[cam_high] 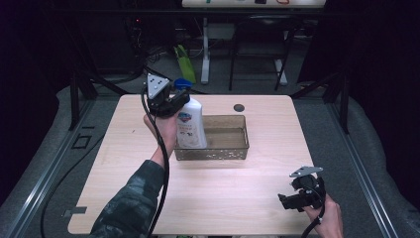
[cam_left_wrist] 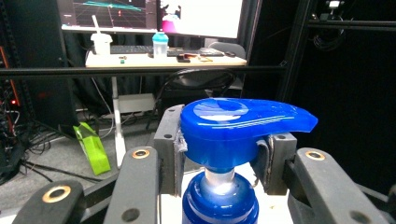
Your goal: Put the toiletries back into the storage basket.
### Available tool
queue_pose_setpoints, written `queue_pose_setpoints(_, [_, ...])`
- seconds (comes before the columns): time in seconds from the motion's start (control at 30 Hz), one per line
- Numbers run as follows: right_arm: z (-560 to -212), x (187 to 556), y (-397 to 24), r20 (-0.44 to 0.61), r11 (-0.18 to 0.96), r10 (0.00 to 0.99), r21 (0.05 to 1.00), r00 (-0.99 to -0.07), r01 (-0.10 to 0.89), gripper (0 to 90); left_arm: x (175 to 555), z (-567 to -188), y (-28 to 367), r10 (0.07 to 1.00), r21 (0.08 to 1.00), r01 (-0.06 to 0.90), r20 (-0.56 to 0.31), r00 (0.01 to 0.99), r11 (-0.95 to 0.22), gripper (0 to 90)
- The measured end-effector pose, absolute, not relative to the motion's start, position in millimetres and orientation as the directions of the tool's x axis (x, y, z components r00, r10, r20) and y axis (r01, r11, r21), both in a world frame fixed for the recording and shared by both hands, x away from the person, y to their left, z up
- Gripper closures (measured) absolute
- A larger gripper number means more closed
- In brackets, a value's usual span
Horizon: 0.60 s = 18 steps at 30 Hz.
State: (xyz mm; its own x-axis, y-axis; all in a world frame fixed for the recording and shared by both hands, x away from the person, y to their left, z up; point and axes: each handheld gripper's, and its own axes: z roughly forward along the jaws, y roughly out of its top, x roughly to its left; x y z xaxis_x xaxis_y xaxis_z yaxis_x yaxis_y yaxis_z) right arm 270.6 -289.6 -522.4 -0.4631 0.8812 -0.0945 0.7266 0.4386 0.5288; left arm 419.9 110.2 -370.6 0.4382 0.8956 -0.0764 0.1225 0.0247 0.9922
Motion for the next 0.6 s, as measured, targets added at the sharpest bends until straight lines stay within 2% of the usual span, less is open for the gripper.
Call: queue_pose_setpoints(0.6, [-521.2, 270.0, -289.9, -0.105, 0.444, 0.879, 0.53, -0.464, 0.722, 4.0, 417.1, -389.9, 113.6, 0.899, 0.988, 0.152, -0.076, 0.431, 0.01, 59.0])
